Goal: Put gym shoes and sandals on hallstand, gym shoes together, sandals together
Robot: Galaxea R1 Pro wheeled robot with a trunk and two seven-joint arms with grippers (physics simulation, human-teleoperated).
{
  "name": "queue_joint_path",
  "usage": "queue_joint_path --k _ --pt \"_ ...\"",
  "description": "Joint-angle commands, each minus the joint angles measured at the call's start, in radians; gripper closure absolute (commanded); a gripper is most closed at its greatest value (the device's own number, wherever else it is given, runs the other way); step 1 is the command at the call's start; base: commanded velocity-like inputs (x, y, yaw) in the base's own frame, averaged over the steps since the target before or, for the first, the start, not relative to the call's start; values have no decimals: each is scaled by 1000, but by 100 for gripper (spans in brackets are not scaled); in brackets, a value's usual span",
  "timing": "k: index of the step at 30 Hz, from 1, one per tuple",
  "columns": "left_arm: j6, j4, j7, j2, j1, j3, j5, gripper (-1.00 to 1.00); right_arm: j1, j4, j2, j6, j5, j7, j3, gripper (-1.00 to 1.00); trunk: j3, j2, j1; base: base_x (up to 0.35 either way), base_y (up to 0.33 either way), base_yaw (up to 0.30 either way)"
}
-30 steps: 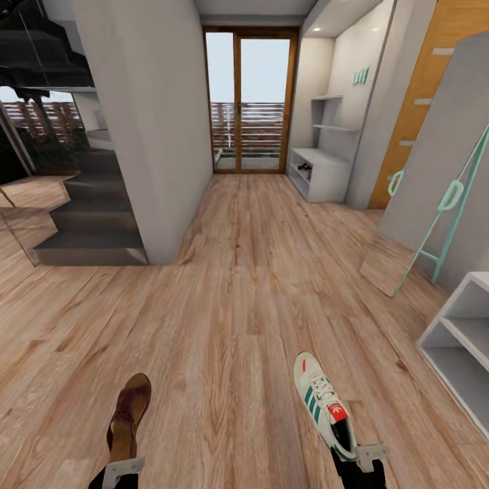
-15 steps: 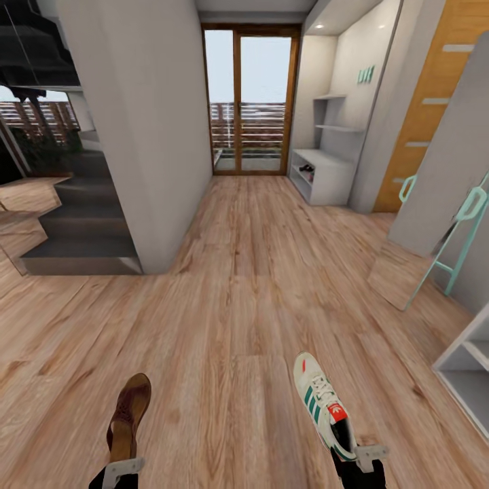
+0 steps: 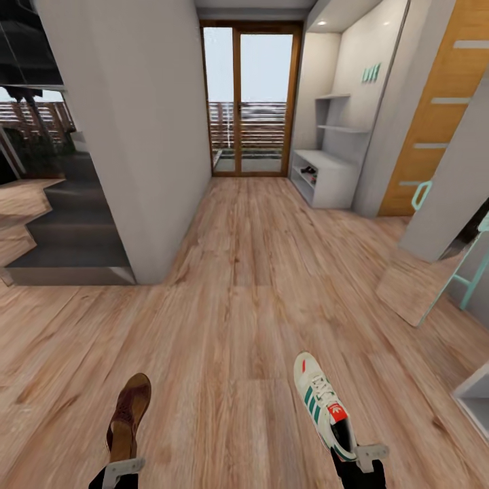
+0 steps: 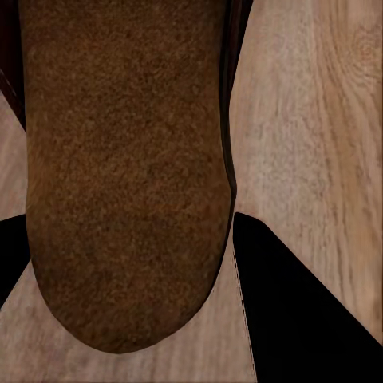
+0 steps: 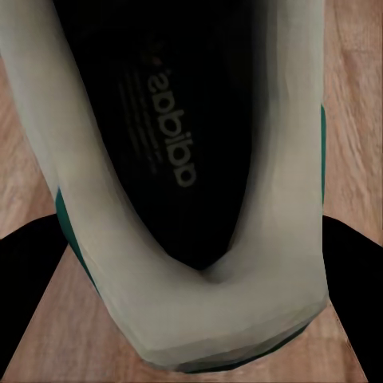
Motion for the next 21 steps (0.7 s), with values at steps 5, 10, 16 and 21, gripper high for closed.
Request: queue_joint_path --k 5,10,16,21 --pt "-3 1 0 0 -1 9 -13 100 -1 0 0 -3 7 4 -9 100 -1 0 0 339 0 0" --pt "-3 1 0 0 -1 9 -13 100 -1 0 0 -3 7 4 -9 100 -1 0 0 339 0 0" --pt "-4 1 0 0 -1 9 -13 100 -1 -1 0 -3 6 4 -9 100 -1 0 0 339 0 0" --pt "-4 1 0 0 -1 9 -13 100 -1 0 0 -3 6 3 -10 100 -1 0 0 339 0 0"
